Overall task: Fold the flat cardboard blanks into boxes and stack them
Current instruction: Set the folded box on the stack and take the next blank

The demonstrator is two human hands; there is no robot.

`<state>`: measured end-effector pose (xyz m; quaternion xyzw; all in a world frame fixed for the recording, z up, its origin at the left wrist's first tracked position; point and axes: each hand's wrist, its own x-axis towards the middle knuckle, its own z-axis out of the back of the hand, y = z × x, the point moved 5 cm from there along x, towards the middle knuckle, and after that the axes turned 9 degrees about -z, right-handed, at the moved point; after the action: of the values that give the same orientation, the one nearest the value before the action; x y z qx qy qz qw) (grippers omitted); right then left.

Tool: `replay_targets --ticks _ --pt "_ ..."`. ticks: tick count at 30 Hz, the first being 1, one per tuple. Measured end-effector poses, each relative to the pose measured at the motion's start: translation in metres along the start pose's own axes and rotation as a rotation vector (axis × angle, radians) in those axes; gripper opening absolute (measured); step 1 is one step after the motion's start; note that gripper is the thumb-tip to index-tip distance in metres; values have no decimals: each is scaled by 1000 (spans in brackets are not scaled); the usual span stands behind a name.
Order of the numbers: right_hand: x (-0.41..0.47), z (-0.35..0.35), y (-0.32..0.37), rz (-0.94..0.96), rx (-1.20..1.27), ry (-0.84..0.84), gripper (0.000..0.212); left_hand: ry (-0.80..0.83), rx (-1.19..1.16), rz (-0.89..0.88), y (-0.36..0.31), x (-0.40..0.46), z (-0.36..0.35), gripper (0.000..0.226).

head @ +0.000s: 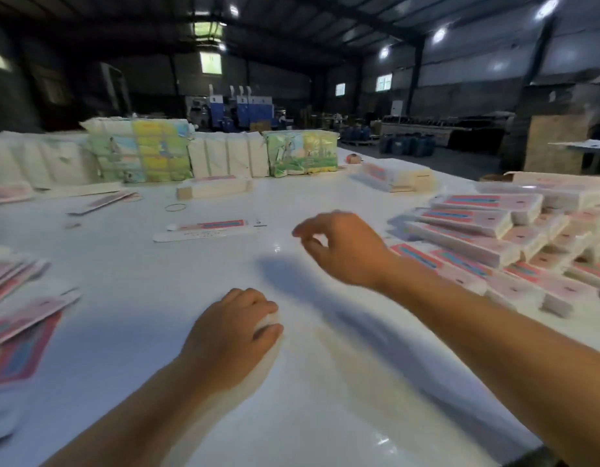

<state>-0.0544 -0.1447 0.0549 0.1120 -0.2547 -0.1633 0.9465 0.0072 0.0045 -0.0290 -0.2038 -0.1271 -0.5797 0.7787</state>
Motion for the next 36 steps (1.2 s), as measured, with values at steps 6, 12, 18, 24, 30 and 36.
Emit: replay_targets --ticks 6,12,18,24,30,36 --pt "-39 -85 4 -3 -146 161 29 -27 12 -28 3 -3 -3 33" --pt "-35 -85 5 15 -87 129 25 11 -41 58 7 -2 7 27" --pt "-34 -81 6 22 9 127 17 -72 75 478 105 -17 93 27" --pt "-35 -81 7 -3 -4 117 18 142 377 1070 225 -107 167 58" --pt "-34 -81 8 -3 -2 125 17 157 418 1099 249 -139 156 64" --pt "-35 -80 6 -2 21 115 17 71 288 1105 239 -132 164 36"
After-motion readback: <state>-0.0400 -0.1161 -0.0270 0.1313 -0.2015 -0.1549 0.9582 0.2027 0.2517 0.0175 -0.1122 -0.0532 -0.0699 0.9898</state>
